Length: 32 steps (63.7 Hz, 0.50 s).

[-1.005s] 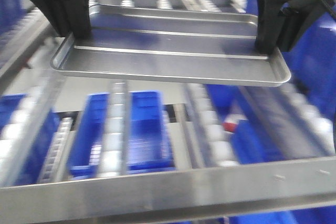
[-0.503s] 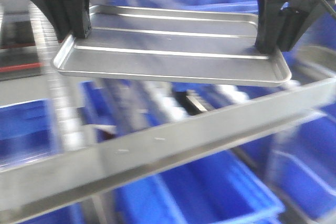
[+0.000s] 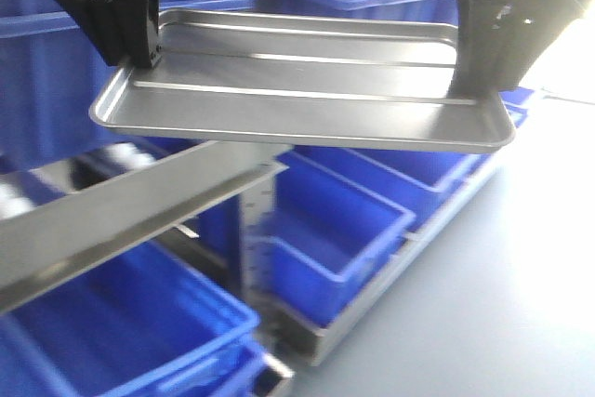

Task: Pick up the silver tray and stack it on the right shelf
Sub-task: 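Carry the held tray level while the base drives to another shelf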

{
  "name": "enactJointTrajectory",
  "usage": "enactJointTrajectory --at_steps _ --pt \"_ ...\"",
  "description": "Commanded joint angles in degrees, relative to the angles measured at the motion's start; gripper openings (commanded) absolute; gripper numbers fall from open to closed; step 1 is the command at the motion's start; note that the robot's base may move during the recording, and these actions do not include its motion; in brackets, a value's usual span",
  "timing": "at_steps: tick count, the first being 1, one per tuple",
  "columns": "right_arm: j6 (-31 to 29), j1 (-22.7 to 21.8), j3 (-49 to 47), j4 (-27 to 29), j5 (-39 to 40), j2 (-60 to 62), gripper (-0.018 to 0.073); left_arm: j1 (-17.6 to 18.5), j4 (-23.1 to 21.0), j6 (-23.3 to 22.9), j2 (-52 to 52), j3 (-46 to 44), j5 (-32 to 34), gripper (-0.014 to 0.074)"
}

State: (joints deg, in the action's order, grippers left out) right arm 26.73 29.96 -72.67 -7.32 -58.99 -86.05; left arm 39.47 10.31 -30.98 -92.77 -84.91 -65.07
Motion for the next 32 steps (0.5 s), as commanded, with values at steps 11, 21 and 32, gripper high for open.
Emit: enactJointTrajectory --at_steps 11,21,32 --pt "-2.0 0.3 -2.1 -0.2 2.5 2.4 0.0057 0.8 -0.6 0.7 2.8 -2.3 2.7 -0.0093" --pt "-2.0 0.3 -2.1 -0.2 2.5 2.4 0.0057 0.8 -0.6 0.7 2.8 -2.3 2.7 -0.0093" --pt "-2.0 0.3 -2.1 -0.2 2.5 2.4 0.0057 0.8 -0.6 0.7 2.8 -2.3 2.7 -0.0093"
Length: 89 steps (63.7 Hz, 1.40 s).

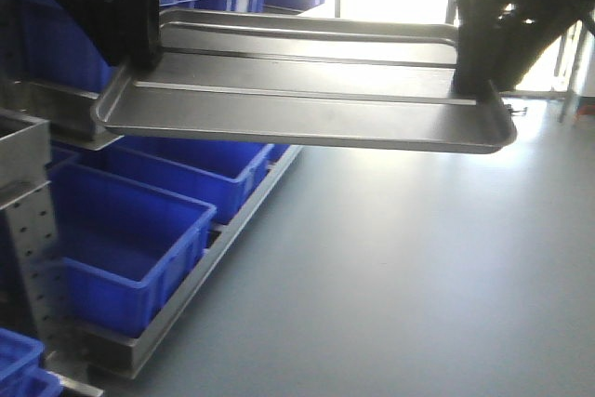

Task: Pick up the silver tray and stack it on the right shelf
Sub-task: 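Carry the held tray level while the base drives to another shelf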

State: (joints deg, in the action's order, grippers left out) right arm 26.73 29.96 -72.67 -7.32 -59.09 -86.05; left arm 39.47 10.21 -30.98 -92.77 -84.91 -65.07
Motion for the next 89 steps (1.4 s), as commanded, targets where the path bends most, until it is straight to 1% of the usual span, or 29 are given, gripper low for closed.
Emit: enactJointTrajectory --at_steps 1,89 --pt "-2.0 0.3 -2.1 -0.2 2.6 2.4 0.0057 0.8 -0.5 0.7 2.8 -2.3 2.7 -0.0093" --pt "-2.0 0.3 -2.1 -0.2 2.5 2.4 0.0057 0.8 -0.6 0.7 2.8 -2.3 2.6 -0.0093"
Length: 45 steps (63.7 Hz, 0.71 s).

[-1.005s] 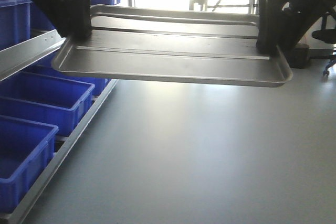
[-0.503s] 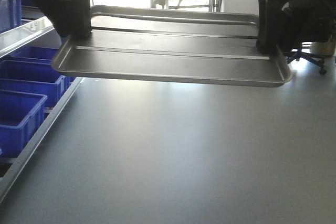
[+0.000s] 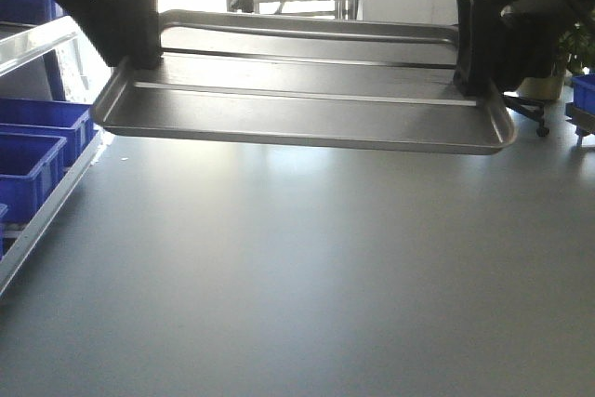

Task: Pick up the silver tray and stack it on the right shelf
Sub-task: 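Carry the held tray level while the base drives to another shelf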

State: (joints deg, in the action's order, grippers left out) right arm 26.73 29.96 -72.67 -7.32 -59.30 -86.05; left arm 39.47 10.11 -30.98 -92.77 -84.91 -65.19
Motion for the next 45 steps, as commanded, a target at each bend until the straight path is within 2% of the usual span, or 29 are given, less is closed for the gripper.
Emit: enactJointTrajectory --at_steps 1,45 --pt "-2.0 0.3 -2.1 -0.2 2.7 2.4 0.0057 0.8 -0.5 0.7 2.8 -2.3 2.7 -0.0093" --pt "-2.0 0.3 -2.1 -0.1 2.7 2.4 0.0057 0.8 -0.5 0.7 2.8 -2.3 2.7 -0.0093"
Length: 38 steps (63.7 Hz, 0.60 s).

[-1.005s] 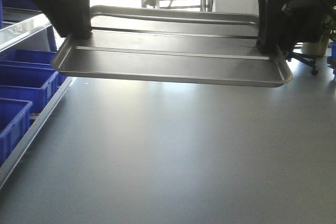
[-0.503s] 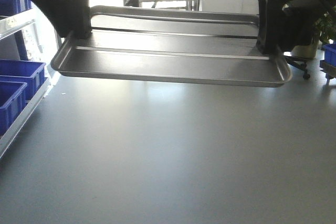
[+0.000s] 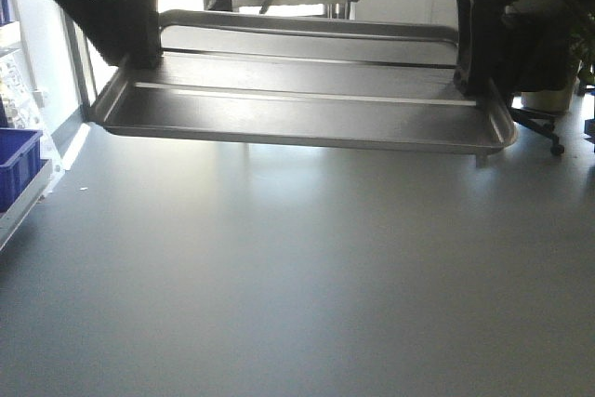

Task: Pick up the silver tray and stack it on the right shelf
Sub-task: 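Carry the held tray level while the base drives to another shelf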

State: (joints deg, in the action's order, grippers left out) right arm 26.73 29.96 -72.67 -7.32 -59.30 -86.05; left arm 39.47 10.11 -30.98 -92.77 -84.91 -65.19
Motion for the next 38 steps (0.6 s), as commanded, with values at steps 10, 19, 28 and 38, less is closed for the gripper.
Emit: enactJointTrajectory --at_steps 10,19,28,38 --pt "-2.0 0.3 -2.1 -0.1 2.7 2.4 0.0057 0.8 -0.5 0.7 2.8 -2.3 2.7 -0.0093" --pt "-2.0 0.3 -2.1 -0.1 2.7 2.4 0.0057 0.8 -0.5 0.7 2.8 -2.3 2.7 -0.0093" --pt "-2.0 0.3 -2.1 0.0 2.7 2.4 0.0057 0.8 -0.5 0.7 2.8 -2.3 2.7 -0.0093" --pt "-2.0 0.2 -2.1 -0.1 2.7 2.4 0.0057 0.8 -0.5 0.7 2.8 -2.3 2.7 -0.0093"
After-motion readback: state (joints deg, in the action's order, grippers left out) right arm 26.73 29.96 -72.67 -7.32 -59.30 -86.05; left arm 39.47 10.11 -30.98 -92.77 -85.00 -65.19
